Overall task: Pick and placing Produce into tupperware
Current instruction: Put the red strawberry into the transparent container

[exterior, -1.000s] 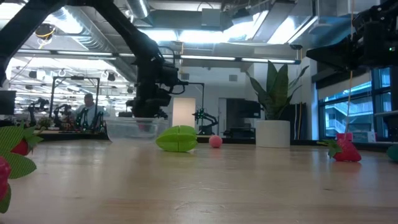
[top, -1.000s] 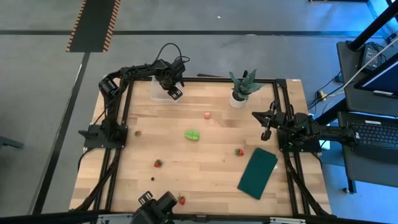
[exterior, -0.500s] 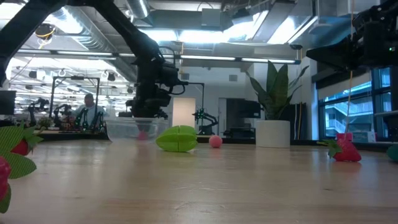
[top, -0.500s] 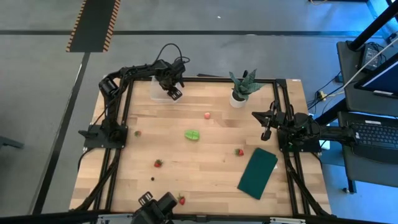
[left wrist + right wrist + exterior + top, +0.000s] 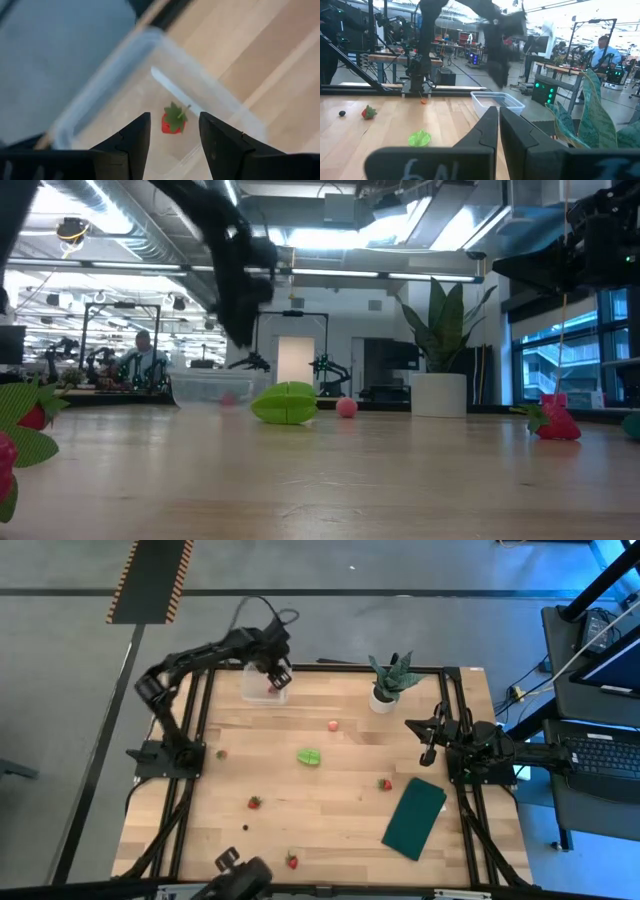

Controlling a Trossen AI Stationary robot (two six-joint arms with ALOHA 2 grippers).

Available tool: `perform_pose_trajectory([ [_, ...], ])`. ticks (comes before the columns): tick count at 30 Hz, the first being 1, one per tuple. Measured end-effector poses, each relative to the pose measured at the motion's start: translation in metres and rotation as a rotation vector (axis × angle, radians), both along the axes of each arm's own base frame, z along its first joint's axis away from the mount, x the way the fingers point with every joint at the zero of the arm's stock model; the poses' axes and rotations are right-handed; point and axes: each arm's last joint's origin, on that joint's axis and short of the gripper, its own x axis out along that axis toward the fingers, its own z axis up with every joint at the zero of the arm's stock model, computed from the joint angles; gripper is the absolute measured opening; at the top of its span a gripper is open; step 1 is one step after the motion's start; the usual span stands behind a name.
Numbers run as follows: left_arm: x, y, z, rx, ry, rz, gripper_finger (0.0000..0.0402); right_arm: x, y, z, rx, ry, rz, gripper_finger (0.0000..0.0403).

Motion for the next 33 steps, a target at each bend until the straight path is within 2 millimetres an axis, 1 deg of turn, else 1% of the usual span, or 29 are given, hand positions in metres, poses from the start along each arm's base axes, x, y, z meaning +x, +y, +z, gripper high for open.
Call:
perform_pose_trajectory([
  [3,-0.009,-0.020,0.035,0.074,-0.082,-0.032,0.0165,0.000,0.000,0.000,-0.002,0.001,0.000,0.0022],
  [6,-0.017,-0.044,0.064,0.134,-0.159,-0.074,0.0168,0.000,0.000,0.000,-0.003,0.001,0.000,0.0022],
  [9,-0.024,-0.063,0.083,0.173,-0.212,-0.114,0.0169,0.000,0.000,0.000,-0.003,0.001,0.000,0.0022],
  [12,-0.026,-0.079,0.095,0.199,-0.251,-0.153,0.0169,0.000,0.000,0.000,-0.003,0.002,0.000,0.0022],
  [16,-0.022,-0.091,0.098,0.199,-0.264,-0.200,0.0170,0.000,0.000,0.000,-0.001,0.001,0.001,0.0022],
  [21,-0.014,-0.101,0.094,0.180,-0.237,-0.254,0.0171,0.000,0.000,0.000,0.001,0.000,0.001,0.0022],
  [23,-0.013,-0.106,0.092,0.173,-0.208,-0.295,0.0177,0.000,0.000,0.000,0.002,-0.001,0.000,0.0022],
  [26,-0.012,-0.115,0.090,0.153,-0.173,-0.342,0.0197,0.000,0.000,0.000,0.002,-0.002,0.000,0.0022],
  [31,-0.015,-0.133,0.082,0.078,-0.056,-0.426,0.0242,0.000,0.000,0.000,0.003,-0.002,0.001,0.0022],
  [33,-0.016,-0.139,0.081,0.054,-0.041,-0.423,0.0254,0.000,0.000,0.000,0.003,-0.002,0.000,0.0022],
])
